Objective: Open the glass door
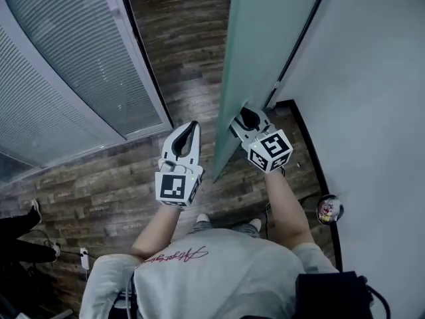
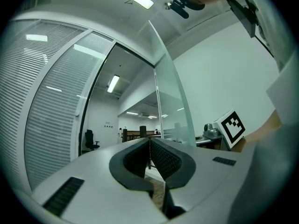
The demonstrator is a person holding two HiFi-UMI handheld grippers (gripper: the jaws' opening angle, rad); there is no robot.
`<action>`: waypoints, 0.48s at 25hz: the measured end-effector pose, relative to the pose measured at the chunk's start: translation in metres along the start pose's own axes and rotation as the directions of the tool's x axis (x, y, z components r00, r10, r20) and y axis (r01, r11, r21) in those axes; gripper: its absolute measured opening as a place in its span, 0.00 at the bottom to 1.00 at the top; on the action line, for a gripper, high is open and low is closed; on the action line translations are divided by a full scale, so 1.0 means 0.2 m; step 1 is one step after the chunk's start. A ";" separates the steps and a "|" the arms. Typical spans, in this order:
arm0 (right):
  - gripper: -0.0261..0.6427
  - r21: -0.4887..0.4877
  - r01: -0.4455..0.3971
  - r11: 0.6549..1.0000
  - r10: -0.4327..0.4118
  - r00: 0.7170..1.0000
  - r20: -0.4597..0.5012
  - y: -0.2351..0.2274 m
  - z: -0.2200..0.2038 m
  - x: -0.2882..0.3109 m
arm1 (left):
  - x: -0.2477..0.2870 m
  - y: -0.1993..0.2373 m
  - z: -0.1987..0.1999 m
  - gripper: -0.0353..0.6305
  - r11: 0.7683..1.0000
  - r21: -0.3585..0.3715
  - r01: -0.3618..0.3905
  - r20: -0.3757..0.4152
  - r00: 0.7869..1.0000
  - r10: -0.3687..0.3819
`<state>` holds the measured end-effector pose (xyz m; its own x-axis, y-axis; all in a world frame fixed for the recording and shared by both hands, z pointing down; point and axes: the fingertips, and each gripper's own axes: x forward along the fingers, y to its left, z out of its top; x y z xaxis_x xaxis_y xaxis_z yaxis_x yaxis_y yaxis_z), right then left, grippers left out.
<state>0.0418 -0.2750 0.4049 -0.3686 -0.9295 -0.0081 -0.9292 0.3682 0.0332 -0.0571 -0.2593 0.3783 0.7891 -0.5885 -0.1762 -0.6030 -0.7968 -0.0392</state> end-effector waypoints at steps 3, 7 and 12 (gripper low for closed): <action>0.23 0.007 -0.041 0.999 0.041 0.999 0.001 -0.01 -0.01 -0.14 | 0.02 -0.15 0.02 0.08 1.000 0.014 0.003 0.013 1.000 -0.003; 0.23 0.005 -0.103 0.995 0.103 0.995 0.014 -0.04 -0.02 -0.37 | 0.04 -0.43 0.03 0.08 1.000 0.025 -0.002 0.026 1.000 0.001; 0.23 0.006 -0.177 0.984 0.176 0.984 0.013 -0.03 0.00 -0.46 | 0.06 -0.56 0.03 0.08 1.000 0.013 -0.007 0.001 1.000 0.007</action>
<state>0.0821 -0.1915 0.4051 -0.5271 -0.8497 -0.0152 -0.8496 0.5266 0.0282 0.0183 -0.1768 0.3753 0.7846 -0.5941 -0.1776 -0.6101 -0.7907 -0.0502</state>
